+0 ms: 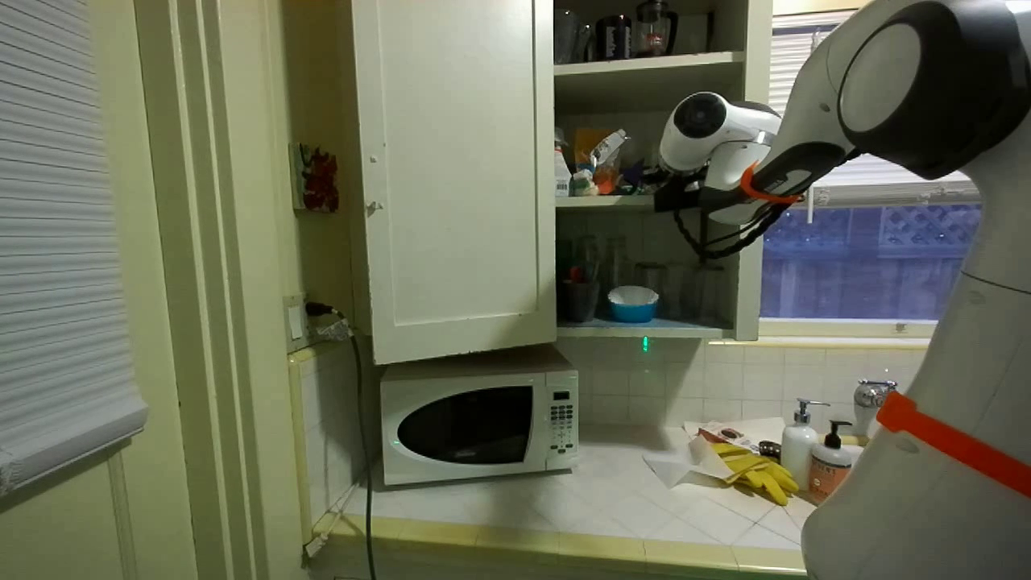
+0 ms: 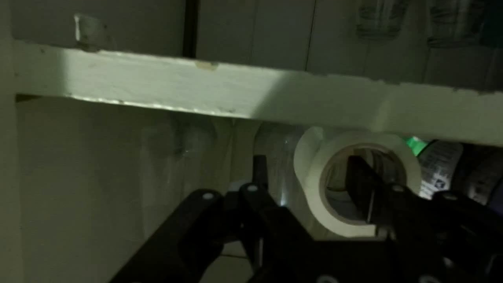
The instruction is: Put the tissue roll inside the cupboard
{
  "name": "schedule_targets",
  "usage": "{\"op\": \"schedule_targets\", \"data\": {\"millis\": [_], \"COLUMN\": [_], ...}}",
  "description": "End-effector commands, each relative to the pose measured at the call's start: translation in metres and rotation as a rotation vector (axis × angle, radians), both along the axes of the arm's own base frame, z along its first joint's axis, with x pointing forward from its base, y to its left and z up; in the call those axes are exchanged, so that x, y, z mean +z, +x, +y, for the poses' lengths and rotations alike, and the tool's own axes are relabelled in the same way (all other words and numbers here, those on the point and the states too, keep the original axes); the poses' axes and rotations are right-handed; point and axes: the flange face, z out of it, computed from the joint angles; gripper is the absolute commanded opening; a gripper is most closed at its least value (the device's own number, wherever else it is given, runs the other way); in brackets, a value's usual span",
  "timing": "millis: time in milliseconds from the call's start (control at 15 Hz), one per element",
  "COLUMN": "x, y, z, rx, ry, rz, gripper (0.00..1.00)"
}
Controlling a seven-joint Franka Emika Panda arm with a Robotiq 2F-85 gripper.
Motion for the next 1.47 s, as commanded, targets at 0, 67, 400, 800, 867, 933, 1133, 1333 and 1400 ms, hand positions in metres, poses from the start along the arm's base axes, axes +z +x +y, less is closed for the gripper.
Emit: {"op": "schedule_targets", "data": {"millis": [0, 67, 400, 800, 867, 933, 1133, 1333, 1400], "x": [0.004, 0.004, 0.006, 0.006, 0.006, 0.005, 0.007, 0.011, 0.011], "y": [-0.003, -0.004, -0.016, -0.029, -0.029, -0.03, -0.026, -0.022, -0.02], "z": [0.0, 0.001, 0.008, 0.018, 0.018, 0.017, 0.012, 0.003, 0.0], "rx": [0.002, 0.004, 0.022, 0.043, 0.04, 0.033, 0.024, 0.013, 0.012], "ry": [0.003, 0.001, -0.006, -0.016, -0.015, -0.019, -0.03, -0.038, -0.036], "rz": [0.005, 0.007, 0.014, 0.038, 0.042, 0.046, 0.046, 0.038, 0.039], "gripper": [0.88, 0.94, 1.0, 1.0, 1.0, 0.75, 0.56, 0.34, 0.27]}}
